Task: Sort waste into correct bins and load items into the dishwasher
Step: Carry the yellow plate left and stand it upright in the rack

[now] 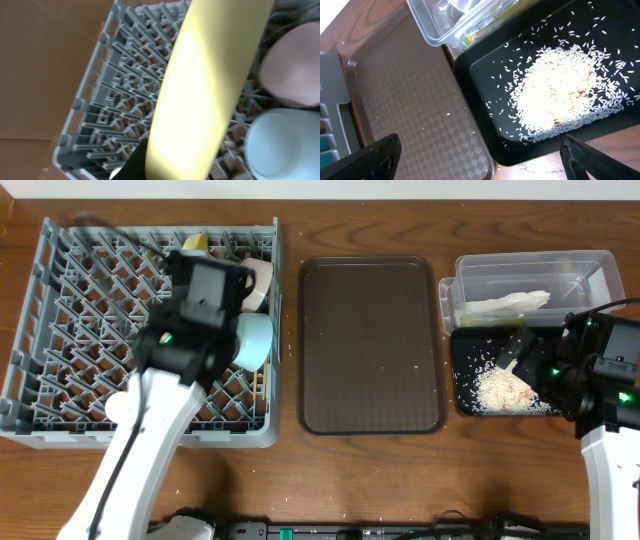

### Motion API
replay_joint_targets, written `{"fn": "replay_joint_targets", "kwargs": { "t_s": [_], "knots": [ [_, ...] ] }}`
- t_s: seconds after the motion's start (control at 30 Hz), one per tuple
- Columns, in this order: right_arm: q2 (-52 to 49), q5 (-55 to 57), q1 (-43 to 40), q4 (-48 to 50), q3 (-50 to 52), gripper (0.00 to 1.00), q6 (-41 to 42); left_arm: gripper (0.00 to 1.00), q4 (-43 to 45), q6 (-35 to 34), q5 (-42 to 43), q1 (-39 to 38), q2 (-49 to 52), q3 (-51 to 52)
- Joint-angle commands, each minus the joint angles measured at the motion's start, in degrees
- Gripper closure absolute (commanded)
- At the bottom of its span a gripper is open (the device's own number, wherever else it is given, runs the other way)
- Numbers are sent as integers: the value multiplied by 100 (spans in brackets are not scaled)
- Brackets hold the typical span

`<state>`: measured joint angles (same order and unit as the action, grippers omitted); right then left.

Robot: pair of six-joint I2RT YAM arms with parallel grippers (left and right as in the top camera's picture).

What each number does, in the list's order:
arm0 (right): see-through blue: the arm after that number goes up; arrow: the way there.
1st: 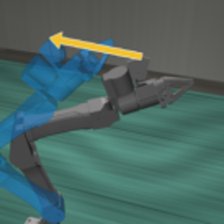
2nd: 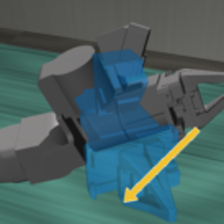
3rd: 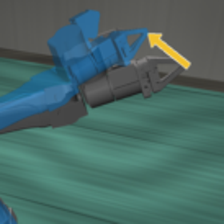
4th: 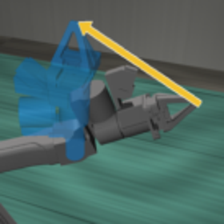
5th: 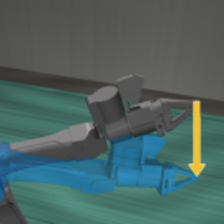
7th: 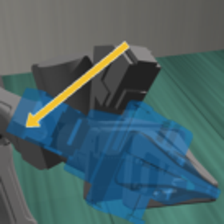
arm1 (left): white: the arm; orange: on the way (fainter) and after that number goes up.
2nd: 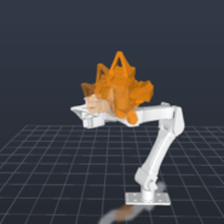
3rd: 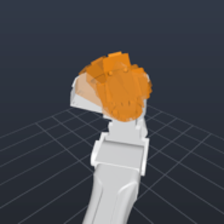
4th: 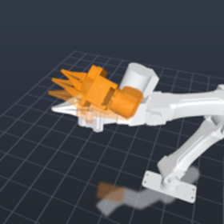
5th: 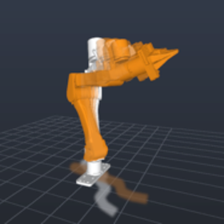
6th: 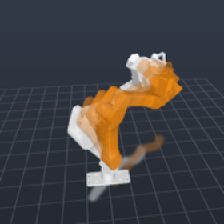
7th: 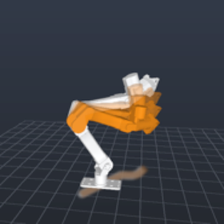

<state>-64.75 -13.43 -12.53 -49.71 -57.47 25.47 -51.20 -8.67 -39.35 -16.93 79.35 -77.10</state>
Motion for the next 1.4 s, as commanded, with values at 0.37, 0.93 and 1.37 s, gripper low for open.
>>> {"fn": "replay_joint_targets", "kwargs": {
  "t_s": [0.37, 0.93, 1.37],
  "knots": [
    [20, 11, -24, -4, -48, 1, 81, 92, 396, 151, 20, 11, 1602, -20],
    [20, 11, -24, -4, -48, 1, 81, 19, 345, 109, 658, -203, 1484, -72],
    [20, 11, -24, -4, -48, 1, 81, 13, -710, -911, 1930, -621, -1056, -125]
  ]
}}
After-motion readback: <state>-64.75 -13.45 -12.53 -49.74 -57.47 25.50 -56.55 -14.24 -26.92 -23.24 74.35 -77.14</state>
